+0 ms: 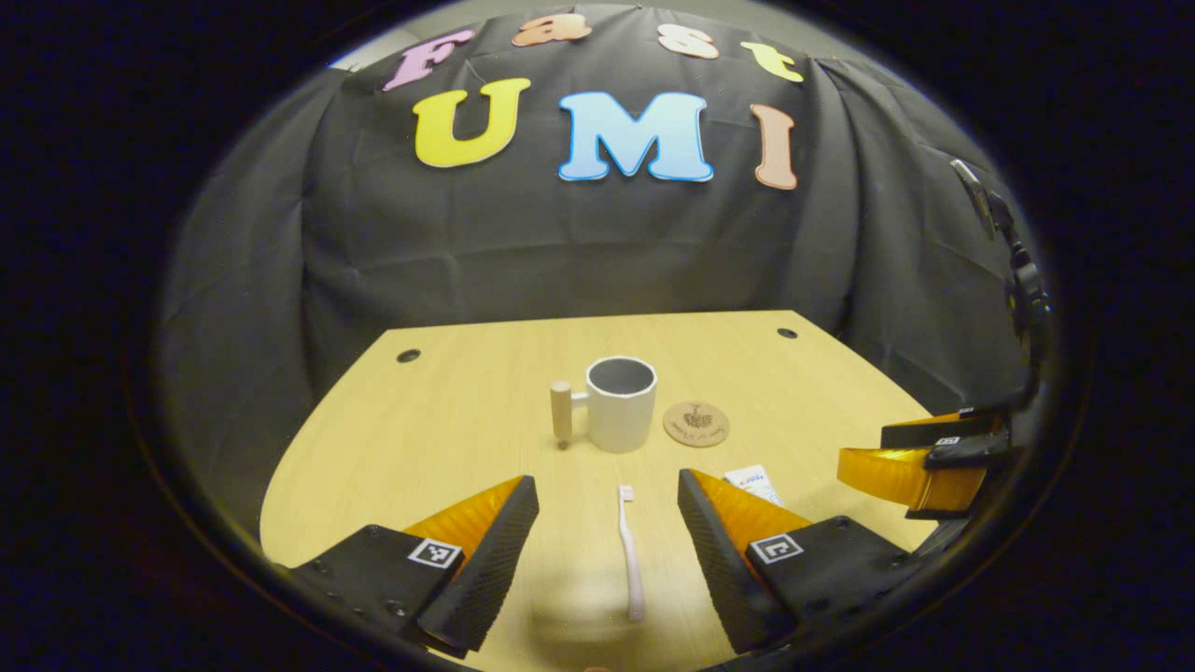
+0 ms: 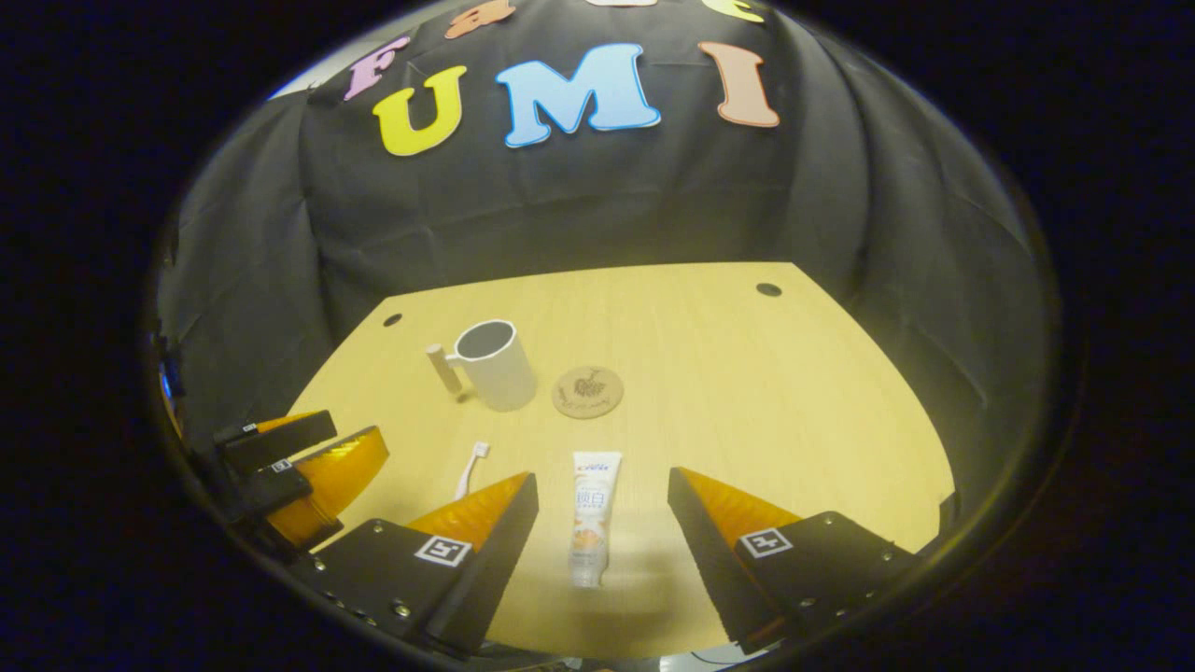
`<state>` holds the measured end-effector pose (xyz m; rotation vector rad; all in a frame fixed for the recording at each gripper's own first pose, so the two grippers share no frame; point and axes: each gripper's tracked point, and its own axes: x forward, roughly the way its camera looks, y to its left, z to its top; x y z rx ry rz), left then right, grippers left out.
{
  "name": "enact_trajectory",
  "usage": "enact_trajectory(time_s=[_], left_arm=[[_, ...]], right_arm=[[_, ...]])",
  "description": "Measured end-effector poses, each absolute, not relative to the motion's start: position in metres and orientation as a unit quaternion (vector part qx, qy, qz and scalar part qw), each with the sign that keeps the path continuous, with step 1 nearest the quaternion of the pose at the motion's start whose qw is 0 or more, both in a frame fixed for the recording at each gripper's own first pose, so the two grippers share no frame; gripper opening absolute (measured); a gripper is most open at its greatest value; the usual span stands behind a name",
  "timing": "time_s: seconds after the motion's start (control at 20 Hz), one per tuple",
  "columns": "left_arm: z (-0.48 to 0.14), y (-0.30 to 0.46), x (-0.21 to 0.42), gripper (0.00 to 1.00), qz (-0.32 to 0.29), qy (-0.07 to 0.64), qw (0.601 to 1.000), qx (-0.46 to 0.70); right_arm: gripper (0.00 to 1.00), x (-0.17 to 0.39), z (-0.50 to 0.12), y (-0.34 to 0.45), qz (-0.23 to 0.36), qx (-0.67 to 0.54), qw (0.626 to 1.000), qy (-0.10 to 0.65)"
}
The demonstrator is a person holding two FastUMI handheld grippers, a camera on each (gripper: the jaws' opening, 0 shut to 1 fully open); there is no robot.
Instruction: Put the toothbrush and toothpaste on the desktop into the cup, then pick up the cup and place it on the coaster on the desktop.
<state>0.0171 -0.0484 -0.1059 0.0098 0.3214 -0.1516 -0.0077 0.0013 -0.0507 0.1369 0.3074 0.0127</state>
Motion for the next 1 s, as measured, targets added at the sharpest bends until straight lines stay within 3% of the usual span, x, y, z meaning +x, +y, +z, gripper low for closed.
enact_trajectory(time_s=[0.6, 1.0], left_arm=[[-0.207, -0.06, 0.038, 0.97, -0.093, 0.29, 0.952, 0.0], [-0.252, -0.054, 0.051, 0.98, -0.074, 0.364, 0.929, -0.004]], right_arm=[[0.89, 0.026, -0.112, 0.012, 0.006, 0.105, 0.957, 0.271], [0.89, 0.046, -0.146, 0.014, -0.005, 0.083, 0.939, 0.335]])
